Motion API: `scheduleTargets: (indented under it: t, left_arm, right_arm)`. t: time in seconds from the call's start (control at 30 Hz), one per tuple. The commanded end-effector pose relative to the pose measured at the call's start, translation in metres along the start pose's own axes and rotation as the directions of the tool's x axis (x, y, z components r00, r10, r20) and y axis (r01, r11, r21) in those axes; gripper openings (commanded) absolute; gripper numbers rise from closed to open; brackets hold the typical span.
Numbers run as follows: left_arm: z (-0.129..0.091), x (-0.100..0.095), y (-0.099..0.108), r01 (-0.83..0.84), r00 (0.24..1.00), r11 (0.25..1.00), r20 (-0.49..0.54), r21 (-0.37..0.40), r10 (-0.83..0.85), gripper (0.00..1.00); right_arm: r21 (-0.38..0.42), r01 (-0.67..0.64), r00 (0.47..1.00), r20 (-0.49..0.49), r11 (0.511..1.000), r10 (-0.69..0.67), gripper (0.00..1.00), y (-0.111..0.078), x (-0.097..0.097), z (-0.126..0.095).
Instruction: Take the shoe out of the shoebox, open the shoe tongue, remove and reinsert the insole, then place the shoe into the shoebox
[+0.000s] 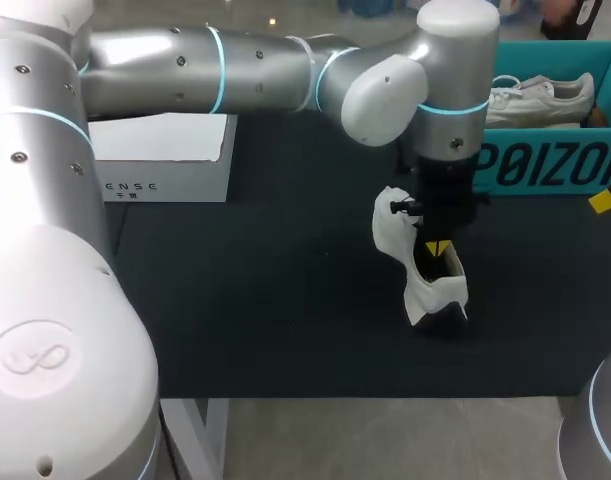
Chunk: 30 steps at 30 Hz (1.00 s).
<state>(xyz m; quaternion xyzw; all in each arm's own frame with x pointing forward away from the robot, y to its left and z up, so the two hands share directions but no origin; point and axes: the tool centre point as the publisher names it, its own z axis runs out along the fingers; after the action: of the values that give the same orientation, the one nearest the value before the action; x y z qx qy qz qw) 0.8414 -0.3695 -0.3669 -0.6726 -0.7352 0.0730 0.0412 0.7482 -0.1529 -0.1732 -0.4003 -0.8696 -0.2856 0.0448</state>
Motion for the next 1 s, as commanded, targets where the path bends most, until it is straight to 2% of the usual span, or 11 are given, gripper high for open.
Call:
scheduleTargets:
  t: [0.03, 0.1, 0.13, 0.17, 0.2, 0.23, 0.27, 0.53, 0.83, 1.0]
  left_arm:
    - [0.001, -0.004, 0.007, 0.008, 0.999, 1.000, -0.032, -0.017, -0.008, 0.00]
    - [-0.001, 0.000, 0.007, 0.016, 0.999, 0.999, -0.035, -0.030, -0.017, 0.00]
    - [-0.001, 0.003, 0.009, 0.022, 0.999, 0.999, -0.032, -0.033, -0.023, 0.05]
    - [-0.001, 0.005, 0.009, 0.028, 0.999, 0.999, -0.030, -0.035, -0.029, 0.41]
    - [-0.002, 0.007, 0.009, 0.032, 0.999, 0.999, -0.029, -0.040, -0.033, 0.65]
    - [-0.003, 0.010, 0.009, 0.038, 0.999, 0.998, -0.023, -0.041, -0.039, 0.96]
    - [-0.004, 0.012, 0.008, 0.044, 0.999, 0.998, -0.018, -0.044, -0.044, 1.00]
    - [-0.005, 0.022, 0.003, 0.052, 0.999, 0.997, -0.009, -0.053, -0.052, 1.00]
    - [-0.007, 0.020, -0.004, 0.039, 0.999, 0.998, 0.022, -0.045, -0.038, 1.00]
    - [-0.021, 0.018, -0.007, 0.034, 0.999, 0.997, 0.042, -0.065, -0.032, 1.00]
  right_arm:
    - [0.003, -0.001, 1.000, 0.000, 1.000, 0.001, 1.00, 0.000, -0.001, 0.001]
    - [0.003, -0.001, 1.000, 0.000, 1.000, 0.001, 1.00, 0.000, -0.001, 0.001]
    - [0.003, -0.001, 1.000, 0.000, 1.000, 0.001, 1.00, 0.000, -0.001, 0.001]
    - [0.003, -0.001, 1.000, 0.000, 1.000, 0.001, 1.00, 0.000, -0.001, 0.001]
    - [0.003, -0.001, 1.000, 0.000, 1.000, 0.001, 1.00, 0.000, -0.001, 0.001]
    - [0.003, -0.001, 1.000, 0.000, 1.000, 0.001, 1.00, 0.000, -0.001, 0.001]
    - [0.003, -0.001, 1.000, 0.000, 1.000, 0.001, 1.00, 0.000, -0.001, 0.001]
    - [0.003, -0.001, 1.000, 0.000, 1.000, 0.001, 1.00, 0.000, -0.001, 0.001]
    - [0.003, -0.001, 1.000, 0.000, 1.000, 0.001, 1.00, 0.000, -0.001, 0.001]
    - [0.003, -0.001, 1.000, 0.000, 1.000, 0.001, 1.00, 0.000, -0.001, 0.001]
